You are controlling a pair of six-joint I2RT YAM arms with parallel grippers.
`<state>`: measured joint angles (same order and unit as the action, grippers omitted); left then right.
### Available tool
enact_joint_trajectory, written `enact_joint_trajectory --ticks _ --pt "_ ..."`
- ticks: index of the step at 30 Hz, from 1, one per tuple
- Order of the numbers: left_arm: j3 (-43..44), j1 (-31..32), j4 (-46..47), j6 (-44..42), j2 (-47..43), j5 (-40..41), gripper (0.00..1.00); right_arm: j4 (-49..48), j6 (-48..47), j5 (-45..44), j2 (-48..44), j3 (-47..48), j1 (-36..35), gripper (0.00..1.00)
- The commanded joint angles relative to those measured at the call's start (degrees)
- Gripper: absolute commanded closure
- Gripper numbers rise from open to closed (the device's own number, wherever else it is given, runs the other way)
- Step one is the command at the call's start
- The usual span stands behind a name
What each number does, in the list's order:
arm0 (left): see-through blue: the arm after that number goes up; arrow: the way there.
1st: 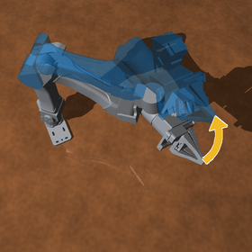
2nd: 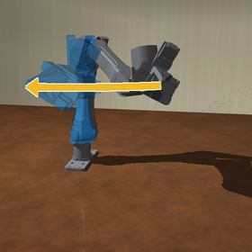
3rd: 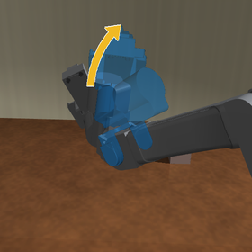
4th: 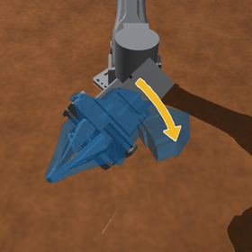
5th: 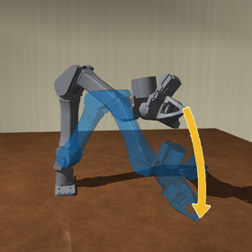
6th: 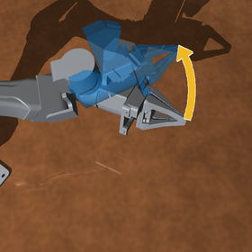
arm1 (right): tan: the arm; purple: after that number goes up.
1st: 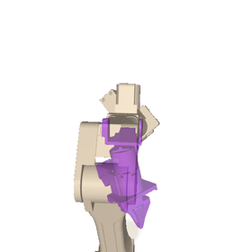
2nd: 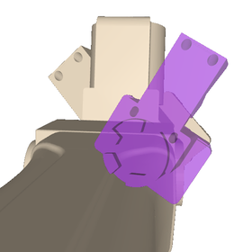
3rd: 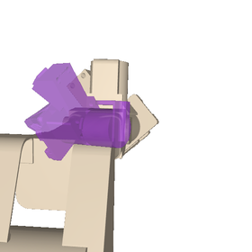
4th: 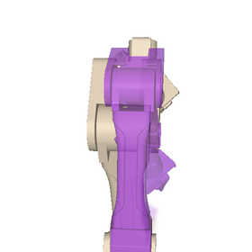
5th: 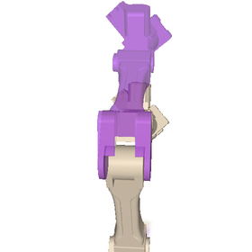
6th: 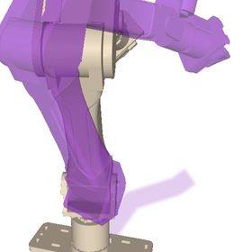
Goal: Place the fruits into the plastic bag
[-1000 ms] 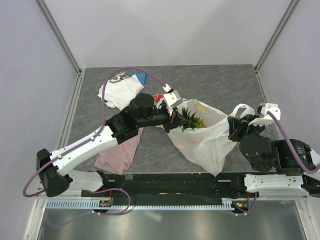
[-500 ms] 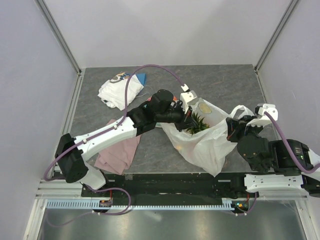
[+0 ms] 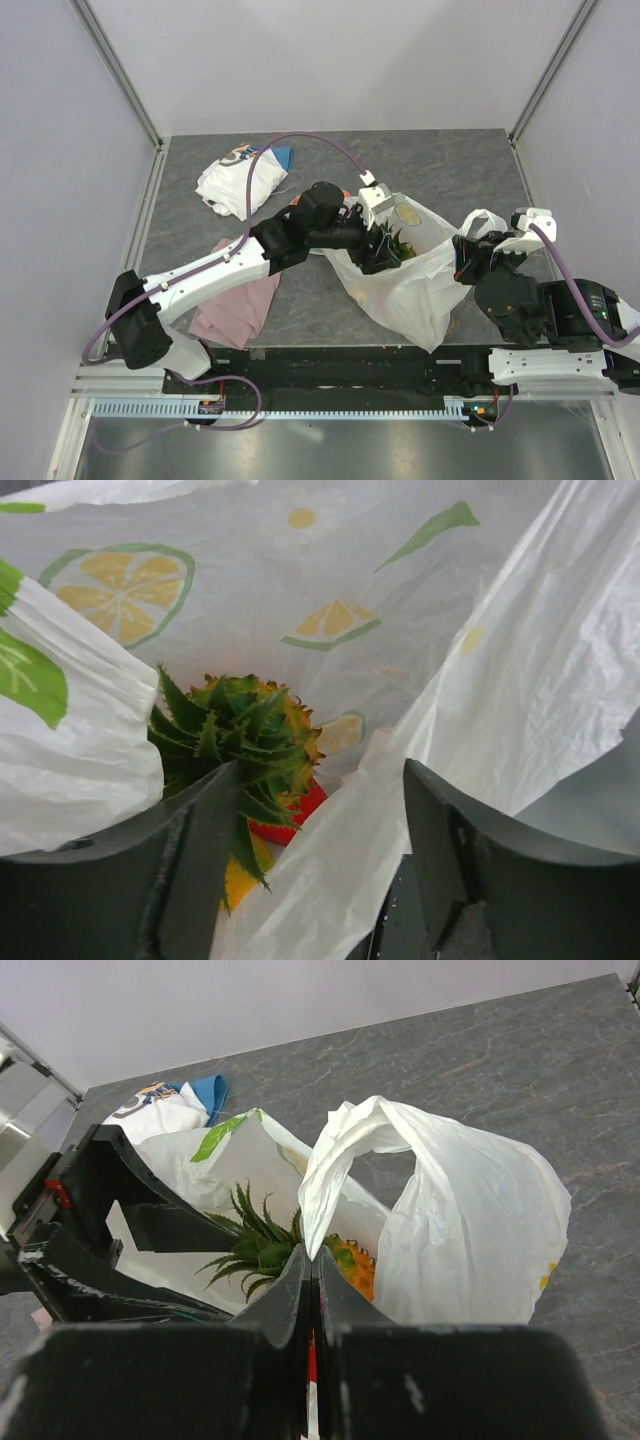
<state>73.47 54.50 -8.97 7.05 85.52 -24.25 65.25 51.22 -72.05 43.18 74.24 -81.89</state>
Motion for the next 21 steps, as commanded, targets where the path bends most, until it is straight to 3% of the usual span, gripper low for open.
enact_joint_trajectory --ticks 1,14,21 --pt "0.9 0.4 2.2 -0.2 -3.7 0.3 0.23 0.8 0.4 -1.2 0.1 0.1 0.0 1.00" --pt "2.0 0.1 6.9 1.7 -15.2 -10.9 0.15 0.7 0.1 -1.3 -0.1 0.5 0.0 1.00" --pt "1.9 -1.3 3.2 -0.5 -19.1 -5.2 0.13 0.8 0.0 -1.7 -0.6 0.6 -0.1 1.00"
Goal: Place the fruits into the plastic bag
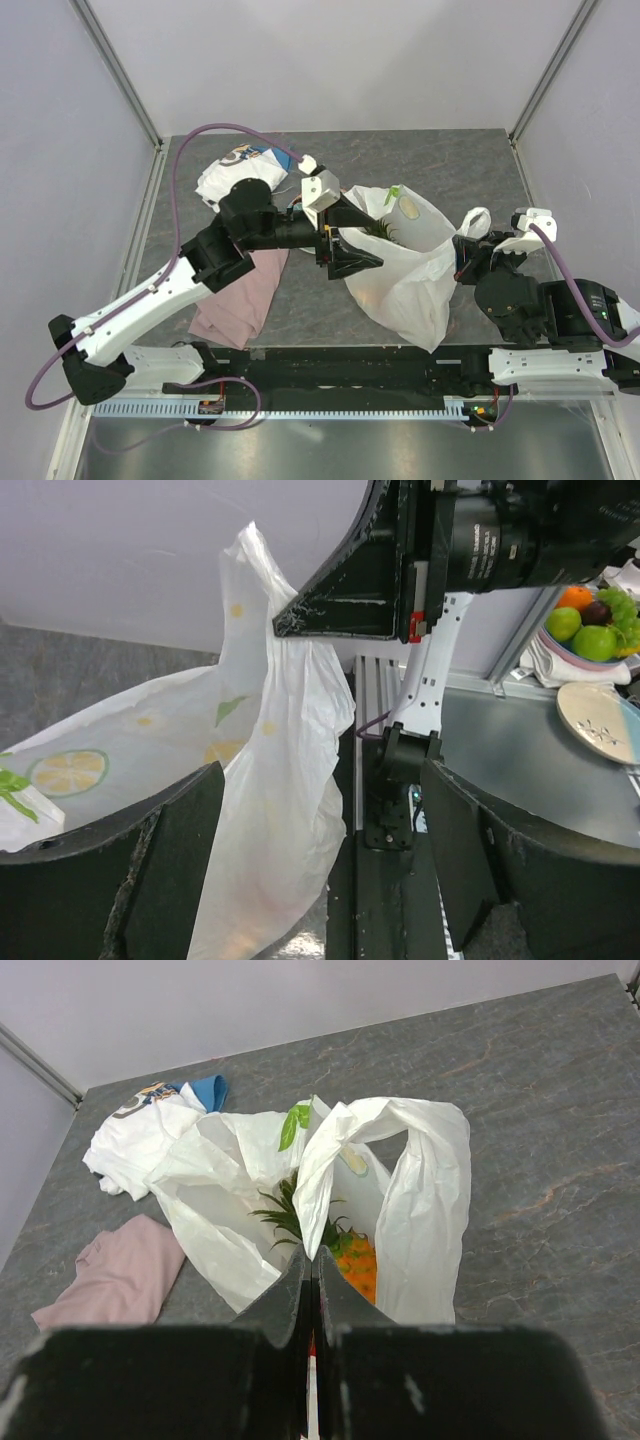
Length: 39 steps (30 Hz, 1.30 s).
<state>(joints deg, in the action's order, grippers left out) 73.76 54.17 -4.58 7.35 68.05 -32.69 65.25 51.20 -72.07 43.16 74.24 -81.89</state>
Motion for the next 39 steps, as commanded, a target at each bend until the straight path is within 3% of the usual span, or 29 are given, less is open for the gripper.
enact_joint_trajectory --ticks 1,4,7,8,11,15,23,29,39 --pt "1.7 -1.3 -1.9 -1.7 -1.8 4.7 0.13 0.8 0.0 -1.5 -0.8 0.6 0.0 1.00" --pt "1.3 -4.1 -4.6 -2.0 -1.0 11.5 0.11 1.2 0.0 -1.8 -1.1 1.0 0.0 1.00" --pt "-0.1 -13.4 -5.4 3.6 0.9 9.7 0.11 1.8 0.0 -2.2 -1.8 1.3 0.0 1.00" --pt "-2.3 -18.7 -4.4 5.5 1.1 6.8 0.11 2.1 0.2 -2.1 -1.9 1.5 0.0 1.00" --pt "-7.6 -26.3 0.9 9.8 0.2 6.1 0.11 3.2 0.7 -2.3 -3.3 1.9 -0.1 1.00" --pt "-9.9 -30.9 1.8 8.1 2.1 9.8 0.11 4.5 1.6 -3.0 -5.3 2.2 0.1 1.00" --pt "-6.6 -32.9 7.9 6.2 21.3 11.9 0.14 6.3 1.6 -3.6 -6.8 3.2 0.0 1.00" --pt "1.8 -32.7 9.2 6.0 34.6 10.8 0.14 7.2 1.9 -3.8 -5.7 4.8 -0.1 1.00" --pt "10.2 -32.6 10.5 7.6 45.6 5.4 0.14 7.6 2.9 -3.8 -4.5 4.8 0.0 1.00"
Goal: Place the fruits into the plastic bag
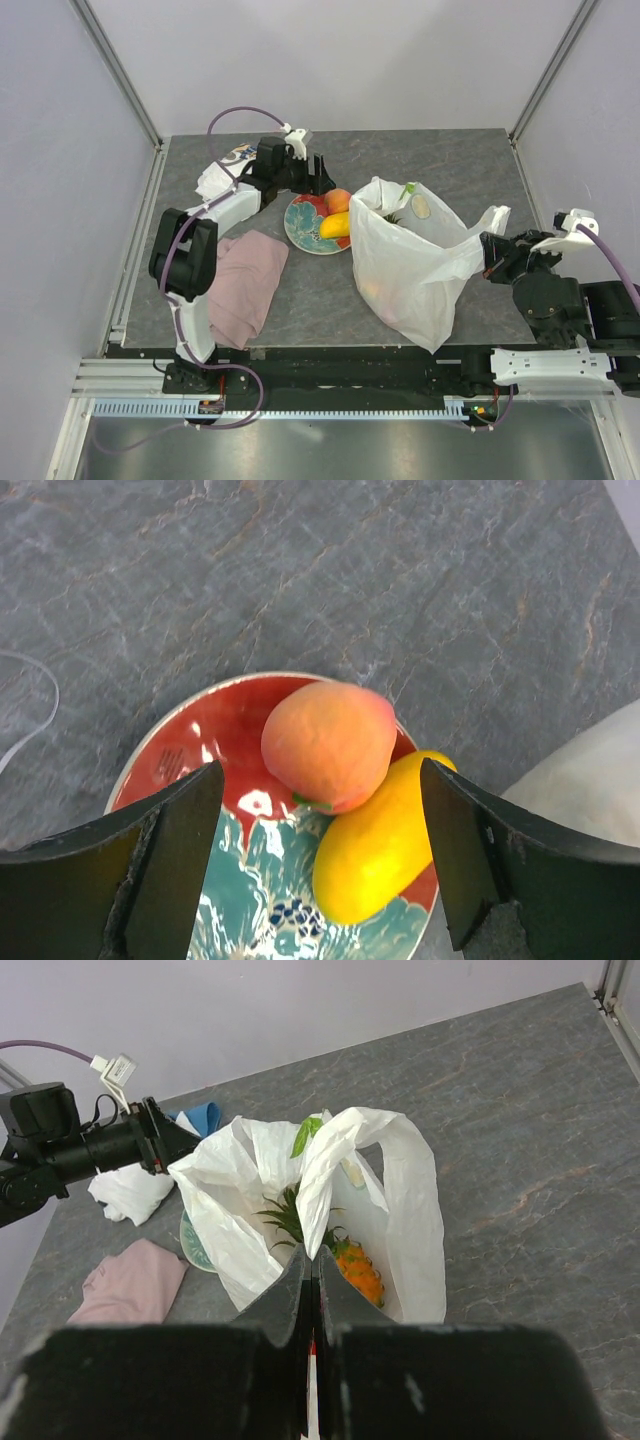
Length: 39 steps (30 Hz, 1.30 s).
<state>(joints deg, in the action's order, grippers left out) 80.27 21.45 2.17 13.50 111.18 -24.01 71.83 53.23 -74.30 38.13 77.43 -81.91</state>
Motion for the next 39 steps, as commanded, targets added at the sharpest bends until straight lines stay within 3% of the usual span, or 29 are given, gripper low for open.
enact_joint_trajectory --ticks 1,22,31,39 --pt "4.4 0.1 3.8 1.4 3.5 -4.3 0.14 1.1 1.0 -1.5 0.6 1.6 -0.1 1.00" --pt "10.2 2.6 -0.9 0.7 13.4 -6.7 0.15 1.6 2.1 -1.4 -0.4 0.5 0.0 1.00" --pt "11.2 2.6 -1.8 0.6 14.9 -6.8 0.30 1.6 2.3 -1.4 -0.9 0.1 -0.1 1.00" --pt "10.3 2.6 -3.6 -0.7 13.9 -6.8 0.52 1.6 2.6 -1.4 -1.3 -0.4 0.0 1.00"
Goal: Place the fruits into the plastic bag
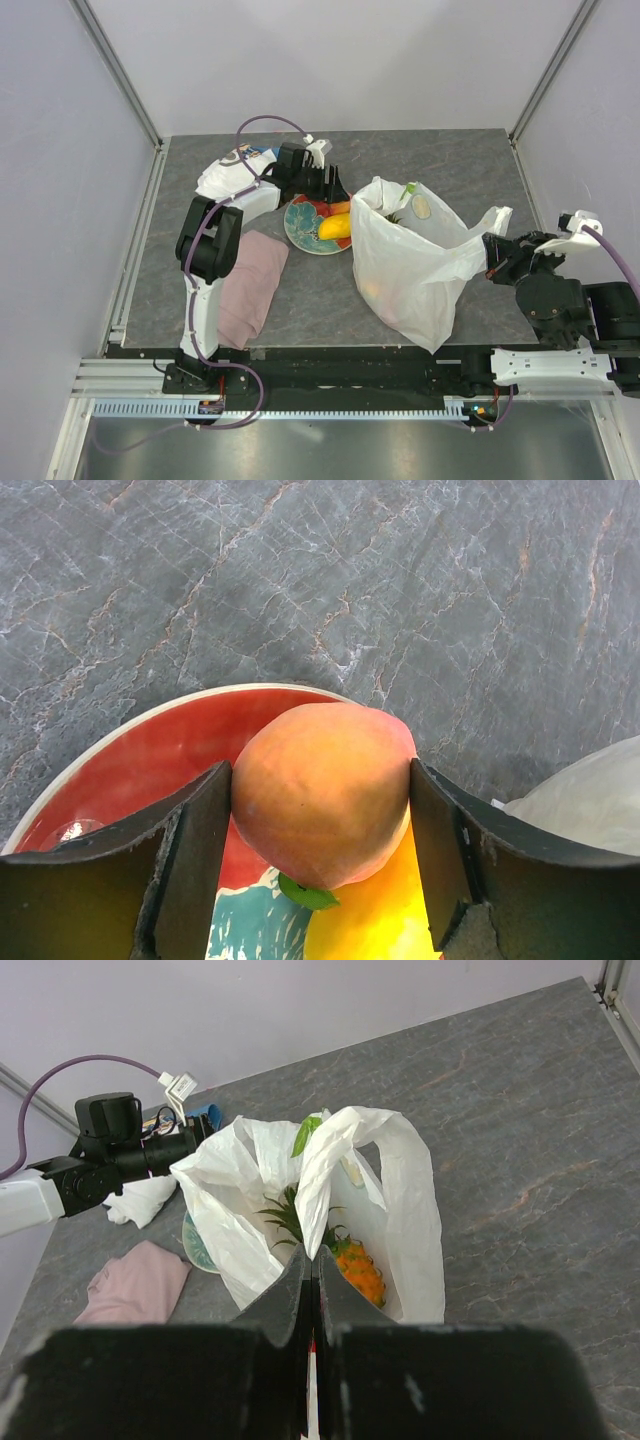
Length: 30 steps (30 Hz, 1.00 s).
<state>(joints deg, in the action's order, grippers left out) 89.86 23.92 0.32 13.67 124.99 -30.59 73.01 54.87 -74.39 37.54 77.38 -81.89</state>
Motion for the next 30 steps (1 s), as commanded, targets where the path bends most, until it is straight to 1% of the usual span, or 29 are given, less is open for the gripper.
enact_joint_trajectory --ticks 1,7,11,16,21,22,23,26,27,30 --pt "0.4 0.2 -1.7 -1.0 -0.4 -0.2 0.53 0.5 0.9 -1.3 -0.7 -0.5 0.0 1.00" --pt "-1.3 0.0 -0.5 -1.4 -4.6 1.4 0.54 0.6 1.1 -1.2 -0.8 -0.5 0.0 1.00" --pt "-3.8 -0.8 4.6 0.7 -7.9 0.6 0.55 0.6 1.1 -1.2 -0.5 -0.5 0.0 1.00" --pt "-8.0 -1.5 8.7 3.0 -13.5 0.6 0.56 0.6 1.1 -1.0 -0.5 -0.4 -0.1 1.00" --pt "-12.2 -2.4 12.9 4.4 -19.5 2.9 0.56 0.6 1.1 -0.8 -0.5 -0.5 0.1 1.00" --pt "-13.9 -2.3 13.8 4.2 -21.5 2.5 0.55 0.6 1.1 -0.8 -0.4 -0.4 0.0 1.00" --pt "-14.6 -2.3 14.7 3.9 -22.5 0.4 0.55 0.6 1.1 -0.8 -0.4 -0.4 0.0 1.00" --pt "-18.7 -2.1 18.7 6.4 -25.7 -2.7 0.55 0.7 1.4 -0.9 0.2 -0.6 0.0 1.00" --pt "-20.8 -2.2 19.4 6.7 -26.5 -2.7 0.55 0.6 1.4 -0.9 0.3 -0.6 -0.1 1.00" --pt "-23.0 -2.1 19.7 7.7 -31.1 -1.8 0.55 0.7 1.5 -0.7 1.0 -0.7 -0.1 1.00"
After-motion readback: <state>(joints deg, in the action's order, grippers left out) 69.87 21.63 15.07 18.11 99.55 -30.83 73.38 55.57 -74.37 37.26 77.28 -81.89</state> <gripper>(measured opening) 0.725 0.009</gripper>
